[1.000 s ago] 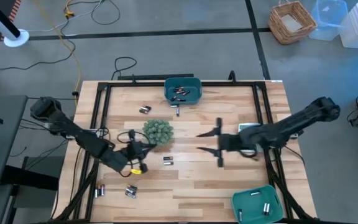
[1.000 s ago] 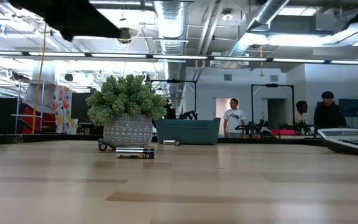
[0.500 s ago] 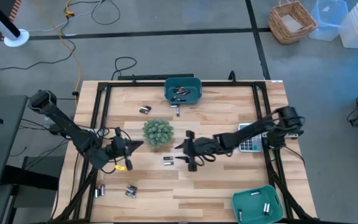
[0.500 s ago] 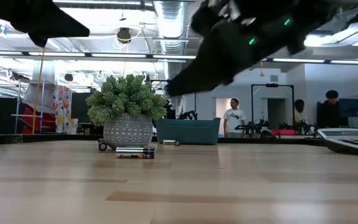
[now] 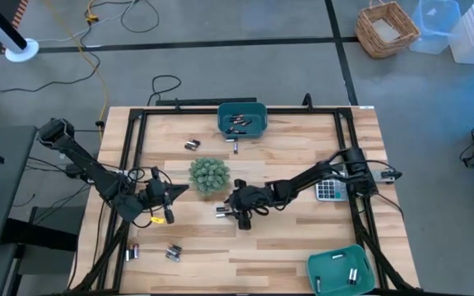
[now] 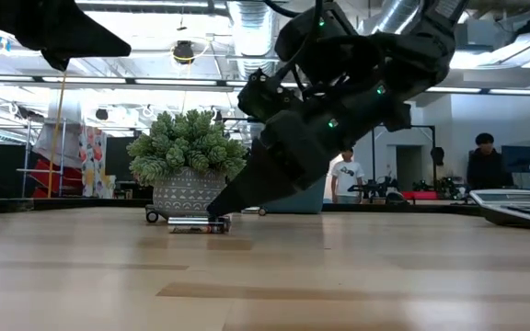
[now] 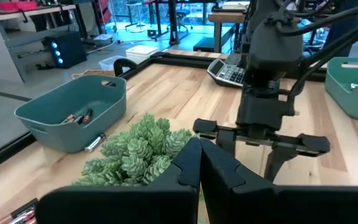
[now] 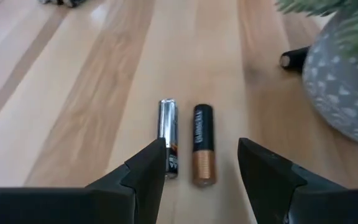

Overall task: Sort batteries
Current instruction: Put the black battery into the blue bin

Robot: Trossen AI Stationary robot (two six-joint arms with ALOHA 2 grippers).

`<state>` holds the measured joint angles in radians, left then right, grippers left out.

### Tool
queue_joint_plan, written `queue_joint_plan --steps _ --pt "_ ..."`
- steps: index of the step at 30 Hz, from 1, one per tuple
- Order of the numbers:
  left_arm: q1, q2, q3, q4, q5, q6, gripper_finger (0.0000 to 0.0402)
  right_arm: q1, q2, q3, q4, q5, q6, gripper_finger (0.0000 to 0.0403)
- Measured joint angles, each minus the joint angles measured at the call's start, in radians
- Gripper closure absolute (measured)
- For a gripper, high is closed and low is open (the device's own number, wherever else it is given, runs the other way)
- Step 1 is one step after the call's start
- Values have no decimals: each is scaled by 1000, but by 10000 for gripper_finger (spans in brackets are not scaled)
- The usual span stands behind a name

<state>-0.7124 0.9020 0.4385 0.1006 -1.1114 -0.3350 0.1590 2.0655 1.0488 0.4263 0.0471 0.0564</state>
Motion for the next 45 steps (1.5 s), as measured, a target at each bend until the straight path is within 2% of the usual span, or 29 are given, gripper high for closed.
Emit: queue_joint_plan --steps 9,22,27,31,39,45 --pt "0 0 0 -7 1 -5 401 -18 4 1 -19 -19 4 192" --pt "0 0 0 -7 0 -6 401 -25 4 1 -34 -25 16 232" --pt "0 0 1 -6 0 -8 401 -26 44 9 -10 -16 15 250" --pt "0 0 2 -6 0 -10 401 -32 45 14 -12 -14 12 278" --pt "0 0 2 -13 0 -10 401 -37 43 14 -30 -13 -9 372" --pt "0 0 2 -15 0 -10 401 -37 26 13 -46 -13 -31 376"
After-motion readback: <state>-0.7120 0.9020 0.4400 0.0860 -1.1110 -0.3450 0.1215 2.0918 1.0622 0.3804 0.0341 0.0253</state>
